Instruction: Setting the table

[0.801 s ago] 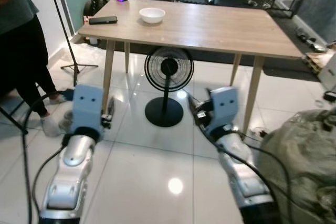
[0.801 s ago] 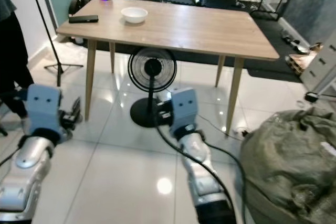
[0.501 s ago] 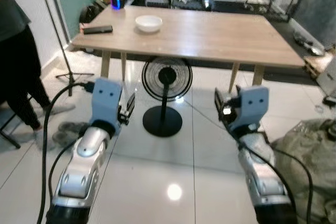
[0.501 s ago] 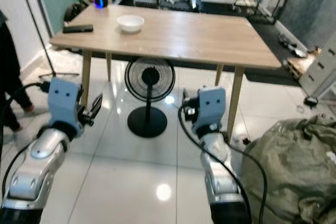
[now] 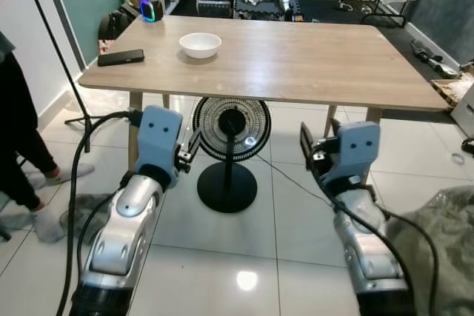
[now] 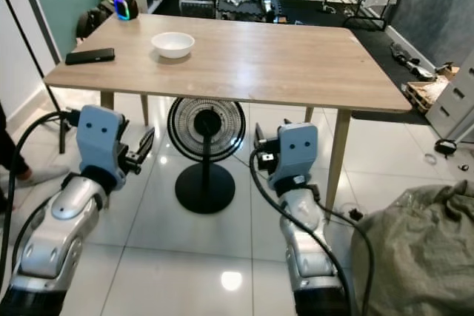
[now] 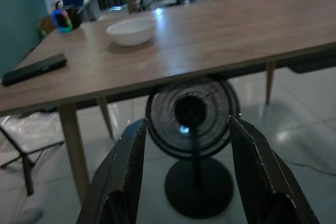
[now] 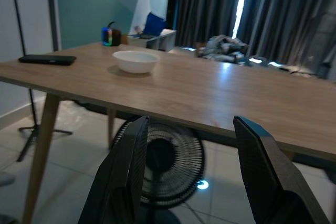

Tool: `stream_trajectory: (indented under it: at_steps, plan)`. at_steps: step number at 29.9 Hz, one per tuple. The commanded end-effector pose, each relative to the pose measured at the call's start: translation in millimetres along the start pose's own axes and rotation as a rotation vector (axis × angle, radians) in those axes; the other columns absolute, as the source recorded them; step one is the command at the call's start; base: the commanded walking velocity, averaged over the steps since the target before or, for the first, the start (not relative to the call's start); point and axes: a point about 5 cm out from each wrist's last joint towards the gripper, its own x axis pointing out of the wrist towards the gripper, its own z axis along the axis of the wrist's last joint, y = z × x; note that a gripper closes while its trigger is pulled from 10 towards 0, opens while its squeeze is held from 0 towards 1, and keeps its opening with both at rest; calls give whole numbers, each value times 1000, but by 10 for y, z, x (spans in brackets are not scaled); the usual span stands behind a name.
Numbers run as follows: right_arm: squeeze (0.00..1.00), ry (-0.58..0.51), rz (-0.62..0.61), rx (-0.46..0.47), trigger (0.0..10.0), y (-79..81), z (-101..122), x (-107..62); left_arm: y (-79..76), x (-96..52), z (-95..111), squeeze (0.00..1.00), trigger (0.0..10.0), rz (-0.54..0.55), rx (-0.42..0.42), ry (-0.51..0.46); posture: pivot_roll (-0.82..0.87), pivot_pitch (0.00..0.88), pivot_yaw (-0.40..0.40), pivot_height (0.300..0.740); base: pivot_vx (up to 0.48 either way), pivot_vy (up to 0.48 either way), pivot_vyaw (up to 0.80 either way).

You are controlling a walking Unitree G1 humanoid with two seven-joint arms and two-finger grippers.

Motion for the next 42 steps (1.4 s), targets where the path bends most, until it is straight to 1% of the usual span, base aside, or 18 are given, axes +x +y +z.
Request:
stream_trajectory:
  at_steps: [1,7,18,42]
  plan:
    - [0,13,-7,2,10000,-35,-32,-12,-16,-8,-19,0,10000,-2,-2,7,26,0,59,740,480,0,0]
    - [0,8,23,10,10000,30,-26,10,27,-25,-4,0,10000,18,5,2,41,0,50,740,480,0,0]
    - [0,-4,56,15,10000,113,-15,54,54,-46,1,0,10000,31,13,-2,55,0,45,740,480,0,0]
    - [0,-2,56,12,10000,112,-29,37,28,-36,-3,0,10000,25,8,0,47,0,50,740,480,0,0]
